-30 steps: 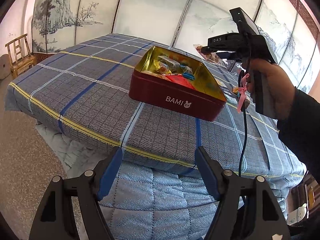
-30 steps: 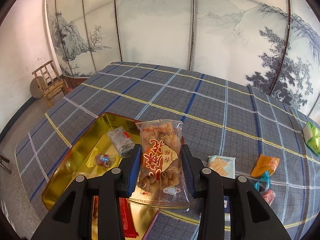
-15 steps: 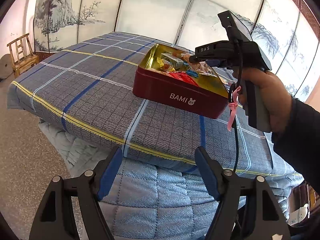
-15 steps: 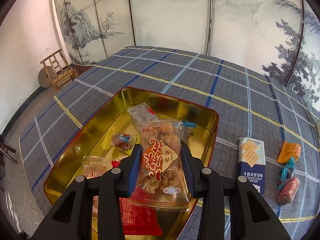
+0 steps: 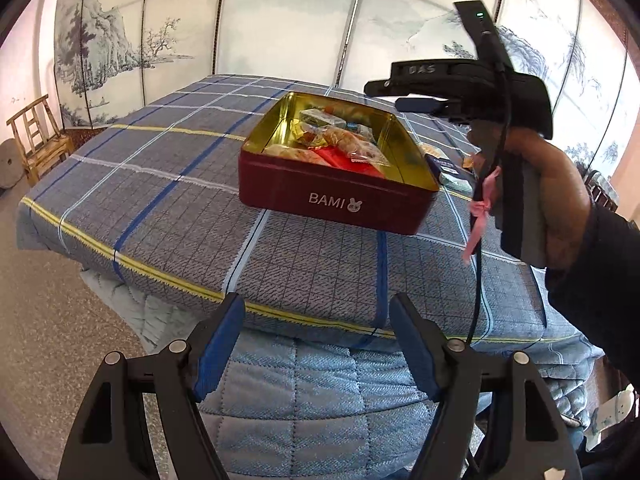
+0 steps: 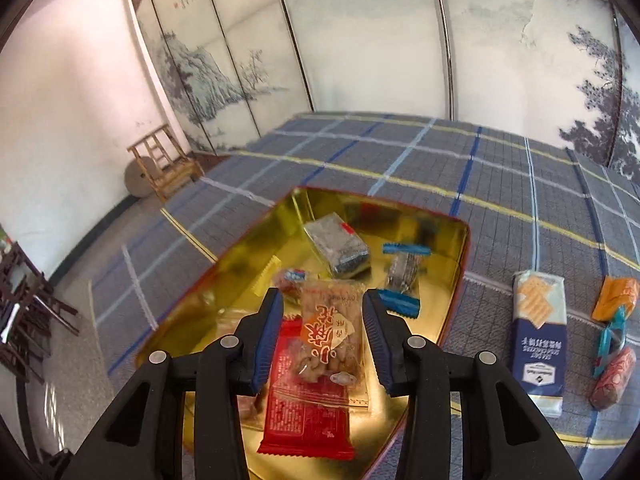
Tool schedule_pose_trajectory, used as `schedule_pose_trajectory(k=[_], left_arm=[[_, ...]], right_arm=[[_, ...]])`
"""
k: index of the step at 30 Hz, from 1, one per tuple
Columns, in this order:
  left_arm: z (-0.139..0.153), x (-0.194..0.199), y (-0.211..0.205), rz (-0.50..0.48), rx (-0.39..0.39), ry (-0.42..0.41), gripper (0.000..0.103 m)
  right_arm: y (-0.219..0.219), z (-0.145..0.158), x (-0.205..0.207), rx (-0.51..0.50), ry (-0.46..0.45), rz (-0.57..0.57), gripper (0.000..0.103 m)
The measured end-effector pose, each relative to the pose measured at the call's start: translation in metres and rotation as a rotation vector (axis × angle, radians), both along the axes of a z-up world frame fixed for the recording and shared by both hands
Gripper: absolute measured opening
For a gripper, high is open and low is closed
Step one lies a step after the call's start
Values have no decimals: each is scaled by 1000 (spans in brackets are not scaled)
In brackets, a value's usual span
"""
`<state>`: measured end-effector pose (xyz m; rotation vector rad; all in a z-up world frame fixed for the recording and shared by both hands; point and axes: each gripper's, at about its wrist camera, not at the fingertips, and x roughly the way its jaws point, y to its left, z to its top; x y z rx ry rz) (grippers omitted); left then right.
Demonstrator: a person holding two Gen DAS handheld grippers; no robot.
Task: Organize snacks
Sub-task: 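Carry the dough-twist bag over the tin and release it inside, then grasp the pink-and-white wrapped bar with the left gripper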
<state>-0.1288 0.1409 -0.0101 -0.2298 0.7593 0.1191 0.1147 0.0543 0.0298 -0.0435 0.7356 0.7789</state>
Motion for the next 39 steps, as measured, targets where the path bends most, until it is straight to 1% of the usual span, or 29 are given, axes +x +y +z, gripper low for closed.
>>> schedule_pose_trajectory(k=[1, 3, 4, 6, 9, 10, 12, 14, 16, 17, 18, 20, 22, 23, 24, 26, 28, 29, 30, 31, 32, 33, 35, 39], left_arm=[[3, 4, -4, -14, 11, -3, 70], [11, 14, -14, -53, 18, -16, 70], [15, 20, -21, -76, 18, -24, 70], [24, 35, -39, -132, 24, -42, 70], [37, 63, -75, -261, 29, -64, 70], [41, 73, -88, -302, 30, -70, 70], [46, 96, -114, -379, 33, -79, 70], [47, 123, -136, -430, 28, -74, 70], [45, 153, -156, -474, 27, -69, 71], [43, 169, -168, -475, 39, -45, 70], [40, 187, -176, -473, 38, -18, 70], [36, 214, -192, -488, 14, 0, 70], [28, 239, -205, -485, 39, 24, 70], [22, 252, -211, -491, 40, 41, 68], [17, 260, -215, -495, 40, 48, 65], [4, 277, -222, -502, 53, 78, 64], [-11, 291, -226, -482, 76, 118, 50], [-16, 296, -227, -481, 69, 139, 41], [-19, 299, -226, -483, 55, 146, 37], [-19, 299, -227, -483, 59, 129, 37], [-19, 300, -228, -486, 67, 129, 33], [-20, 299, -229, -480, 85, 130, 21], [-17, 298, -230, -476, 96, 132, 20], [-3, 284, -233, -480, 127, 95, 20]], right_arm=[[-15, 10, -3, 31, -35, -6, 64], [-53, 24, -6, 68, -107, -61, 79], [-76, 27, -3, 81, -128, -105, 81], [-130, 24, 10, 94, -130, -216, 81], [-223, 4, 36, 53, -94, -433, 81], [-254, -4, 43, 45, -70, -495, 81], [-317, -19, 53, 65, -18, -600, 81], [-367, -26, 53, 87, -7, -675, 81], [-405, -29, 52, 121, -1, -708, 81], [-418, -32, 52, 150, 13, -714, 81], [-429, -37, 52, 182, 29, -717, 81], [-446, -46, 52, 235, 61, -722, 82], [-459, -54, 51, 326, 99, -719, 82], [-465, -56, 51, 356, 107, -735, 82], [-468, -58, 48, 382, 112, -745, 82], [-472, -60, 46, 412, 117, -741, 83], [-470, -61, 48, 410, 124, -724, 83], [-469, -61, 49, 412, 126, -716, 83], [-469, -62, 49, 415, 129, -711, 83], [-469, -62, 49, 418, 131, -711, 83], [-469, -63, 49, 420, 130, -712, 83], [-469, -63, 49, 422, 127, -712, 83], [-469, -63, 49, 427, 122, -709, 84], [-470, -64, 48, 428, 122, -709, 84]])
